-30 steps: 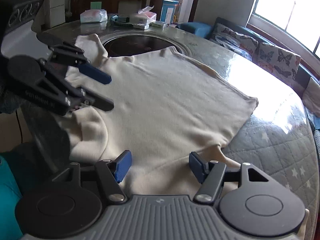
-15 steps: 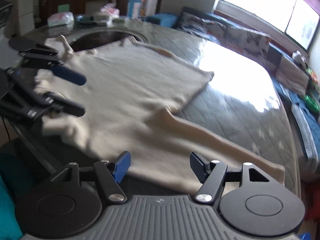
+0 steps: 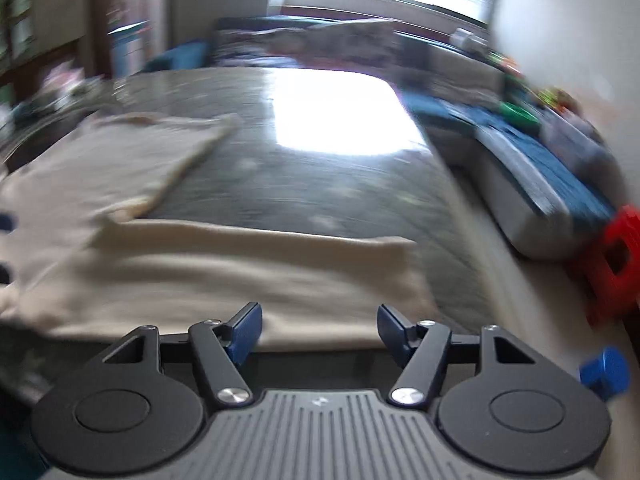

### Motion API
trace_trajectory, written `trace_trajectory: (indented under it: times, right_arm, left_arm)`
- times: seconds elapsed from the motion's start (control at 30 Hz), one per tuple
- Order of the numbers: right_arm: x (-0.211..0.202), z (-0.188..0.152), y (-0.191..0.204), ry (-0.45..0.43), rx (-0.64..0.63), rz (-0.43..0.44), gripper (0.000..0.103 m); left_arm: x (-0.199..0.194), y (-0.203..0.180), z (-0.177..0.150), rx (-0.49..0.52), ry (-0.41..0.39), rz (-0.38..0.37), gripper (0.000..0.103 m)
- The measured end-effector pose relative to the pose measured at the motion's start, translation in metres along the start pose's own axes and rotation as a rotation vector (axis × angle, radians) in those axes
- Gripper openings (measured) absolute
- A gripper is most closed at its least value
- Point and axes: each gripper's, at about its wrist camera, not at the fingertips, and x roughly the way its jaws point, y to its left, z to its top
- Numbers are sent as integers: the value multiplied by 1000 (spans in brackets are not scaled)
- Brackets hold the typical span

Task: Fold clothes
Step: 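Lift the sleeve with the right tool and fold it across the shirt body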

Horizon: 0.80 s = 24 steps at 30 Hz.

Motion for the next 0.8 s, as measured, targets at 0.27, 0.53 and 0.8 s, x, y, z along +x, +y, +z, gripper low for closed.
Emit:
trace_trajectory:
  times: [0.27, 0.53, 0.8]
  right_arm:
    - [5, -8, -29, -31, 157, -50, 43]
    - [-1, -7, -32, -73, 213, -48, 9]
    - [-12, -5, -42, -119, 268, -40, 8]
  left_arm:
    - [5, 6, 2, -24, 19, 13, 58]
    - [11, 6, 5, -30, 26, 17, 62]
    - [18, 2, 9, -30, 28, 6, 64]
